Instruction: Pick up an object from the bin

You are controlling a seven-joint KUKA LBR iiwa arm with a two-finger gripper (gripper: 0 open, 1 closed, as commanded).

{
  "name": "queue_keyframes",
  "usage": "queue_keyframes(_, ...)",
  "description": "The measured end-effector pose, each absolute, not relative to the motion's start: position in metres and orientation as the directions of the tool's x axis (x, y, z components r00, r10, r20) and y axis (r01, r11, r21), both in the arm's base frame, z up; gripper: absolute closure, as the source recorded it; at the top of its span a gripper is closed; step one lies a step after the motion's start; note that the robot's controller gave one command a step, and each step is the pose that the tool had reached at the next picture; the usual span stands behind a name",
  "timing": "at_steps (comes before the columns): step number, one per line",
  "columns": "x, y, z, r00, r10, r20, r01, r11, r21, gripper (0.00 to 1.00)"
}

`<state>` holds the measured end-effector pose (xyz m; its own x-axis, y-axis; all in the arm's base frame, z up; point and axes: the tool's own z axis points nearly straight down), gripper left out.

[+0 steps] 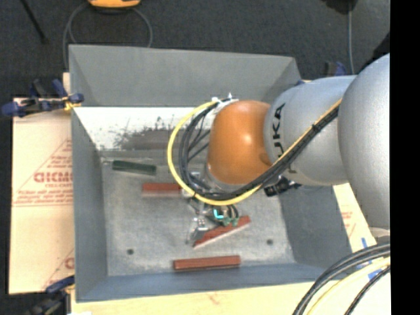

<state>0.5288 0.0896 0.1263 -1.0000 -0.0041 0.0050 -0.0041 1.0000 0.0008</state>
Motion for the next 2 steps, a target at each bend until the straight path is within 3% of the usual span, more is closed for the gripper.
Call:
queue_keyframes(1, 0.531, 0.089, 0.13, -1.0, -0.002, -0.002, -0.002, 1.0, 0.002, 0.0)
queue_keyframes(2, 0.511, 0.07, 0.125, -0.997, -0.083, -0.004, -0.083, 0.997, 0.001, 0.0)
